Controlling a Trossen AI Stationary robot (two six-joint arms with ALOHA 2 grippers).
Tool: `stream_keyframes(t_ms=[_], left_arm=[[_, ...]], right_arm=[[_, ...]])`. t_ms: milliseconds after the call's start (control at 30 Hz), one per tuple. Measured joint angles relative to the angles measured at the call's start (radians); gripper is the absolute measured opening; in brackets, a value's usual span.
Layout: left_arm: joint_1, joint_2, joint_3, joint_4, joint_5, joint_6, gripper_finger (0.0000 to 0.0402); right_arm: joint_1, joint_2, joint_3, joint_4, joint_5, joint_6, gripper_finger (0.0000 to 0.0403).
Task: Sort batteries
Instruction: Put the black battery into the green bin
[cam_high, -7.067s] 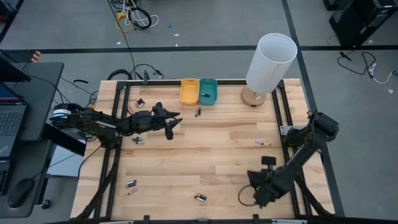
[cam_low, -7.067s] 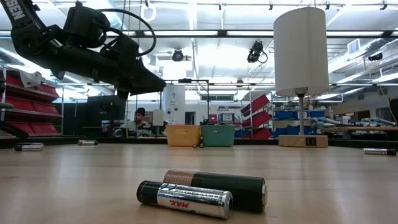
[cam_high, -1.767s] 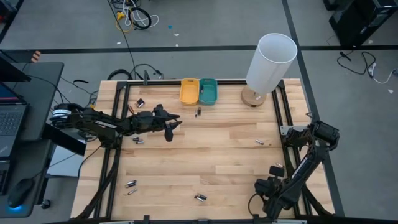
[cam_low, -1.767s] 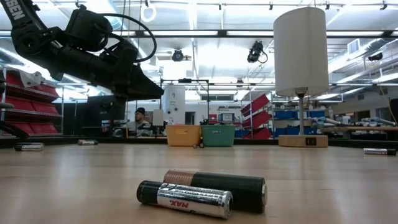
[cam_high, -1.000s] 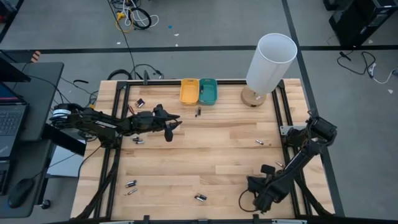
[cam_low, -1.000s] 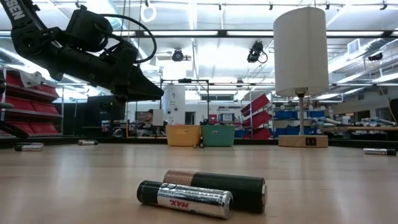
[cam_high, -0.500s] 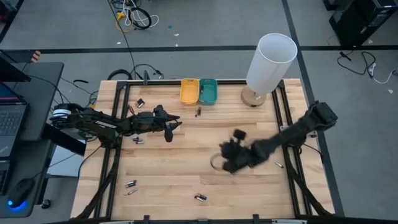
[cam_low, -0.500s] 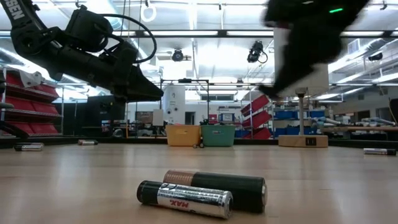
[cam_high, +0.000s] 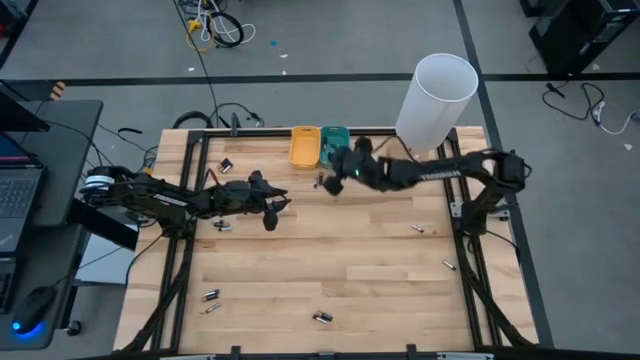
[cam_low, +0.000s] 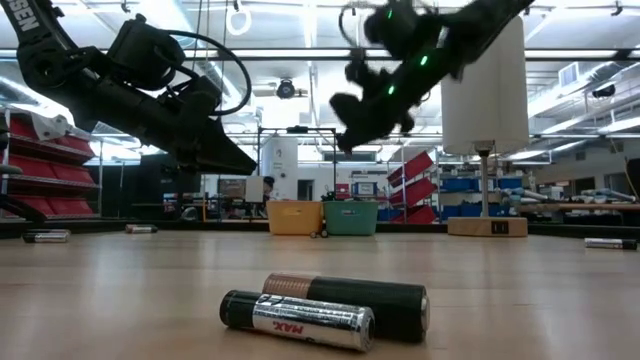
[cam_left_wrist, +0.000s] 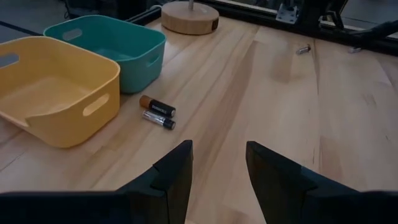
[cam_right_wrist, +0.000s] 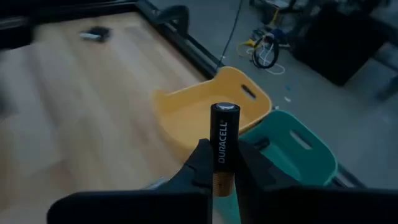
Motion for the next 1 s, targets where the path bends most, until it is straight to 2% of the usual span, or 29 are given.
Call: stream_keyframes(t_ms=[200,400,700,800,900,1000], left_arm=[[0.000,0.000,0.000,-0.011,-0.001,-0.012,0.0165],[0.001,0.000,0.000,-0.014,-0.014,-0.014,0.0165],[0.001,0.000,0.000,-0.016,-0.018,0.000,0.0165],[0.001,0.000,0.000,-0.017,-0.018,0.003,0.0165],[0.001,0.000,0.000,-0.017,-0.018,0.004,0.0165],[0.001,0.000,0.000,-0.019,-0.018,0.004,0.0165]], right_arm=[[-0.141,0.097,0.012,0.065,-0.067,-0.003,0.0038],[-0.188,0.177,0.042,0.073,-0.153,-0.004,0.0064],[-0.198,0.198,0.059,0.096,-0.166,0.014,0.0090],[-0.188,0.184,0.060,0.104,-0.220,0.016,0.0104],[-0.156,0.184,0.060,0.098,-0.297,-0.047,0.0115],[-0.108,0.186,0.060,0.083,-0.316,-0.149,0.0120]])
